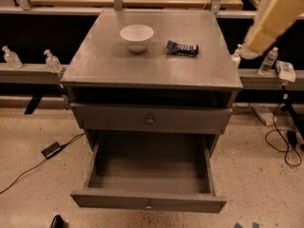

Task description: Place rxbar blueberry into middle drawer

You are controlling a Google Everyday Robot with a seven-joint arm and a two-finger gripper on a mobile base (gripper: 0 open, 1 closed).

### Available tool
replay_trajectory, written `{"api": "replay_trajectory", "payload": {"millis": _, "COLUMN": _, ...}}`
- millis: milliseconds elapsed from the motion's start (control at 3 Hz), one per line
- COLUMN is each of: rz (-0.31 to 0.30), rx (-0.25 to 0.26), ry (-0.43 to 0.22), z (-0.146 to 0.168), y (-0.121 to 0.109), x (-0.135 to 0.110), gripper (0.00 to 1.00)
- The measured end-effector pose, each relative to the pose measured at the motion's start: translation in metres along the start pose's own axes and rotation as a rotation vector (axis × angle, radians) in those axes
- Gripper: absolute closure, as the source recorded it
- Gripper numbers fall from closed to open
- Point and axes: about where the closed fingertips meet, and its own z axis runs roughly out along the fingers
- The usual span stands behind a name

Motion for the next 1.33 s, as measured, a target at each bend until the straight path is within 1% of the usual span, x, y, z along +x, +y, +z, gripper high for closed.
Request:
{"api": "replay_trajectory", "payload": {"millis": 333, "rz": 0.072, "rx": -0.057, "ry": -0.067, "z": 0.052, "y": -0.051, "x": 0.003, "gripper": 0.0}}
{"api": "replay_trajectory", "payload": {"millis": 667, "rz": 0.11, "rx": -0.071, "ry": -0.104, "z": 0.094, "y": -0.085, "x": 0.008, "gripper": 0.0}}
{"api": "replay_trajectory", "payload": {"millis": 1000, "rz": 0.11, "rx": -0.071, "ry": -0.105, "z": 0.094, "y": -0.085, "x": 0.008, "gripper": 0.0}}
{"api": "replay_trajectory", "payload": {"millis": 1333, "rz": 0.151, "rx": -0.088, "ry": -0.224, "z": 0.148, "y": -0.107, "x": 0.015, "gripper": 0.0}}
